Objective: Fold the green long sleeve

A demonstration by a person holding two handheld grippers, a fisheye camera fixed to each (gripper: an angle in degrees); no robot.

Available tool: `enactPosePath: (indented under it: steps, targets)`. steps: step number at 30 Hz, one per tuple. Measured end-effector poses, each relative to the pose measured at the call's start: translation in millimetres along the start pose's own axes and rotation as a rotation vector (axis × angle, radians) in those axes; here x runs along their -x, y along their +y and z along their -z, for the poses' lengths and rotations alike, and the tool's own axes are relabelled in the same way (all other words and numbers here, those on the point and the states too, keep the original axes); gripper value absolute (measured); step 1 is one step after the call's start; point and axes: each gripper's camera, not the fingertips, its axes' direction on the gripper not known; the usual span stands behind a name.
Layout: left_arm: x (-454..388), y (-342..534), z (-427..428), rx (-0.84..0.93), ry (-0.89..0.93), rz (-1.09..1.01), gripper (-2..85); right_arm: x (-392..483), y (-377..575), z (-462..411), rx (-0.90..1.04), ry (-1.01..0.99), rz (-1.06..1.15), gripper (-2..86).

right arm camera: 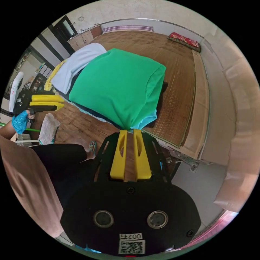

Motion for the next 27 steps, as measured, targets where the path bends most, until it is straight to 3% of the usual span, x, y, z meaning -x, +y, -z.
enactPosePath:
  steps: [11, 19, 27]
  targets:
    - [59, 139, 74, -0.166, -0.036, 0.146, 0.9, 66, 5, 129, -0.154, 0.079, -0.022, 2.3]
    - [113, 283, 107, -0.247, -0.064, 0.274, 0.5, 215, -39, 195, -0.288, -0.027, 0.036, 1.2]
    - [177, 424, 110, -0.202, -0.192, 0.445, 0.3, 359, -98, 234, -0.339, -0.124, 0.143, 0.8]
